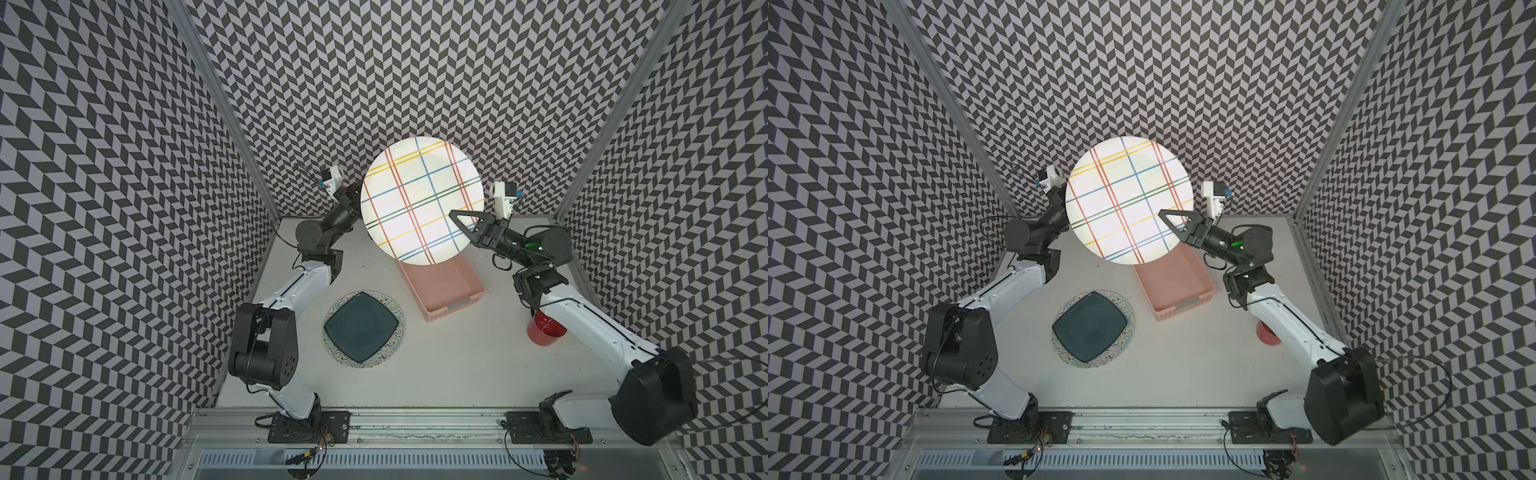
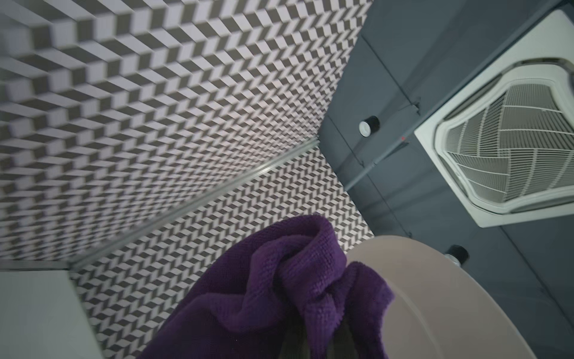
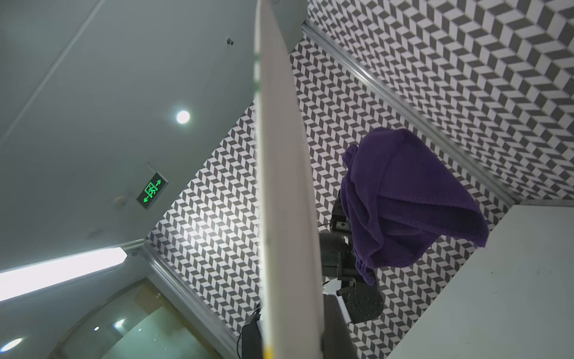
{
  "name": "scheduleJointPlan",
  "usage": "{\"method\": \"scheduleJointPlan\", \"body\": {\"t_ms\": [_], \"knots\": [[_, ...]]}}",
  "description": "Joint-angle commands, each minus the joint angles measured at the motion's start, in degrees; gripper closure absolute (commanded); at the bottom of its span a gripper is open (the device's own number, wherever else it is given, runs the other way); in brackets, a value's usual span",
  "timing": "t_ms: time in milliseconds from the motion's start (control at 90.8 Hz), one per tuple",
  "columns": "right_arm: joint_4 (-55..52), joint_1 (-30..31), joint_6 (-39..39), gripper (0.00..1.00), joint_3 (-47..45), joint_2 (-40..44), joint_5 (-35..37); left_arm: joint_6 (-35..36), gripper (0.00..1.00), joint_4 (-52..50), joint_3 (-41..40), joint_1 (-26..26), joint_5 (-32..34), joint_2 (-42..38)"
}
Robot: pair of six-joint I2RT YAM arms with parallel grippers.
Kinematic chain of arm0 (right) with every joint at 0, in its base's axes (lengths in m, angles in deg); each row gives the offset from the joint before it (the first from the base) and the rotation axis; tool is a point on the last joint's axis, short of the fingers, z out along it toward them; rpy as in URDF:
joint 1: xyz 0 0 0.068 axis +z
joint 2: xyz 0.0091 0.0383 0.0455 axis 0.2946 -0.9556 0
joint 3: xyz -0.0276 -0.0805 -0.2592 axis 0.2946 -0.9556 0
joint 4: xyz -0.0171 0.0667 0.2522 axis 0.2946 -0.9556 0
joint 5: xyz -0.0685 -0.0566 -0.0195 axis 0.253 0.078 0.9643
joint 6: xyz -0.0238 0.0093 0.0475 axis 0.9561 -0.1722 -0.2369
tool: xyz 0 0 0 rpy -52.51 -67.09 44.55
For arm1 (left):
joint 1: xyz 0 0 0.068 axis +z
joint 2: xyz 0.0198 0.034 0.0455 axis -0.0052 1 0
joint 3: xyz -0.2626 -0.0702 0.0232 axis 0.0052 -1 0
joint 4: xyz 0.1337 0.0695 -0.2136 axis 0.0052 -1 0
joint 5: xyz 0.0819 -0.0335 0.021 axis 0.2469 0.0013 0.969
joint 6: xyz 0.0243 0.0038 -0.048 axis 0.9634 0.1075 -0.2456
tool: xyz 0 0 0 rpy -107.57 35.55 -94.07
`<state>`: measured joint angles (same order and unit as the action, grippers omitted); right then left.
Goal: Wipe the wet plate dry
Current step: Wipe the plate with towel.
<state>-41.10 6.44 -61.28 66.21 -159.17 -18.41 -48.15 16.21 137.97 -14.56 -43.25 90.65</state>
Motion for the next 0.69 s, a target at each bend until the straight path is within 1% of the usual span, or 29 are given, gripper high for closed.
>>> {"method": "scheduleJointPlan", "body": {"t_ms": [0, 88, 154, 198, 275, 341, 397, 463, 507, 606, 683], "knots": [[6.23, 0.64, -3.84, 1.0, 2.68, -3.75, 0.81, -8.26, 1.0, 13.62, 4.67, -5.35, -0.8, 1.09], [8.47, -0.92, -6.74, 1.0, 5.69, -6.1, 2.84, -8.04, 1.0, 13.99, 5.76, -9.72, -1.59, 0.99], [8.6, -3.02, -7.78, 1.0, 7.63, -6.77, 4.31, -6.59, 1.0, 12.81, 4.58, -11.03, -1.09, -0.82], [8.72, -4.53, -8.15, 1.0, 7.91, -6.49, 5.23, -5.46, 1.0, 11.65, 3.92, -9.87, -1.1, -2.17], [7.26, -5.49, -7.03, 1.0, 7.56, -5.51, 4.53, -4.0, 1.0, 9.95, 3.02, -5.5, -0.88, -5.18], [3.07, -3.92, -4.08, 1.0, 6.73, -4.4, 2.08, -2.7, 1.0, 8.54, 2.55, -2.82, -0.56, -6.82], [0.48, -1.03, -2.27, 1.0, 4.97, -3.77, 1.85, -0.54, 1.0, 6.57, 2.89, -3.42, -1.43, -7.32], [2.11, 1.67, -2.61, 1.0, 3.79, -4.32, 3.96, 3.47, 1.0, 2.92, 3.2, -7.06, -3.34, -7.13], [3.81, 2.15, -3.34, 1.0, 5.26, -5.77, 4.43, 6.69, 1.0, 0.82, 2.78, -10.09, -4.19, -7.4], [5.58, -0.44, -4.94, 1.0, 11.74, -9.13, 5.95, 15.71, 1.0, -8.8, 2.58, -15.16, -6.61, -9.07], [5.83, -3.82, -5.98, 1.0, 16.28, -10.99, 6.72, 24.81, 1.0, -19.15, 2.66, -15.9, -7.35, -12.34]]}}
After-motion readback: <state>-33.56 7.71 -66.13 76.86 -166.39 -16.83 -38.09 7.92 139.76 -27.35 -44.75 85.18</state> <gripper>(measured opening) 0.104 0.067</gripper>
